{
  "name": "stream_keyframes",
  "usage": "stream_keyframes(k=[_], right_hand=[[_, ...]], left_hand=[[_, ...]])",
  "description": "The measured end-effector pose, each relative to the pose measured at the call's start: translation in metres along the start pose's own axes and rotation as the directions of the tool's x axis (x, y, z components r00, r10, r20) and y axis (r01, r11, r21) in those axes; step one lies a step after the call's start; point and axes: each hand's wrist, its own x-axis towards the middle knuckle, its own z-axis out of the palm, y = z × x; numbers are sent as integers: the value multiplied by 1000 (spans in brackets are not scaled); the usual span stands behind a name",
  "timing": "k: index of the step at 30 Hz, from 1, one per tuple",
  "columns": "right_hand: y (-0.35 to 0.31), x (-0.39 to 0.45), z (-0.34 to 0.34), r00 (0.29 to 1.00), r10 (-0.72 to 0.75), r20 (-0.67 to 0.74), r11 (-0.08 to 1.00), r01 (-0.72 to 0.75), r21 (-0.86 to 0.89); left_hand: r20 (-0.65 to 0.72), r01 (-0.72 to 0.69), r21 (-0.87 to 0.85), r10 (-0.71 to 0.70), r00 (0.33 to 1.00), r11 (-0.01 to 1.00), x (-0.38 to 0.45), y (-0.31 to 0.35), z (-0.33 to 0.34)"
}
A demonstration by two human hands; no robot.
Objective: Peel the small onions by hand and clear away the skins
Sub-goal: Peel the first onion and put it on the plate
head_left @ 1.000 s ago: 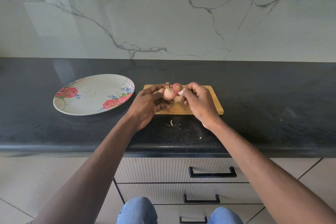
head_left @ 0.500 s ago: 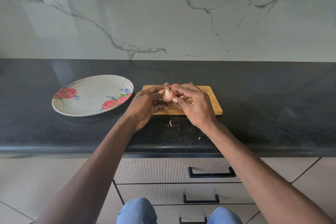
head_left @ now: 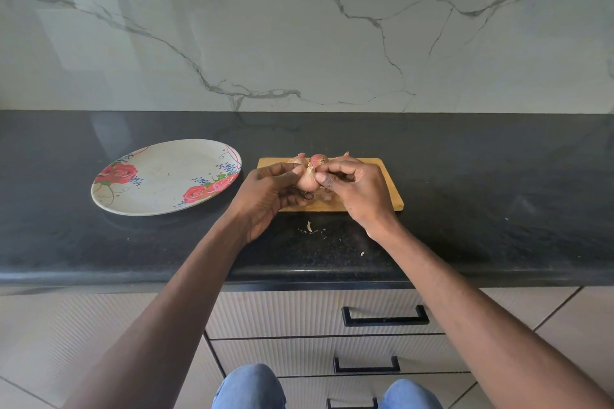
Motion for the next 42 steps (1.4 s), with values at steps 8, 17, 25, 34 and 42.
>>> stream_keyframes(k=[8,17,25,34,42], right_hand=[[0,1,0,997,69,33,995,-66,-77],[-12,-4,-1,986,56,155,995,-69,79],[-10,-4,-2,980,134,150,975,-157,157],[-9,-3,-4,992,104,68,972,-116,206],[4,-3,-2,989,-140,45,989,142,-33]], left_hand=[[30,-6,-26,7,1000,1000,1,-3,-1],[-59,-129,-25,128,990,991,1,-2,-1],[-88,-175,52,179,980,983,-2,0,-1],[20,-92,18,92,996,996,-5,3,-1],[12,-26,-75,27,1000,997,-4,6,-2]])
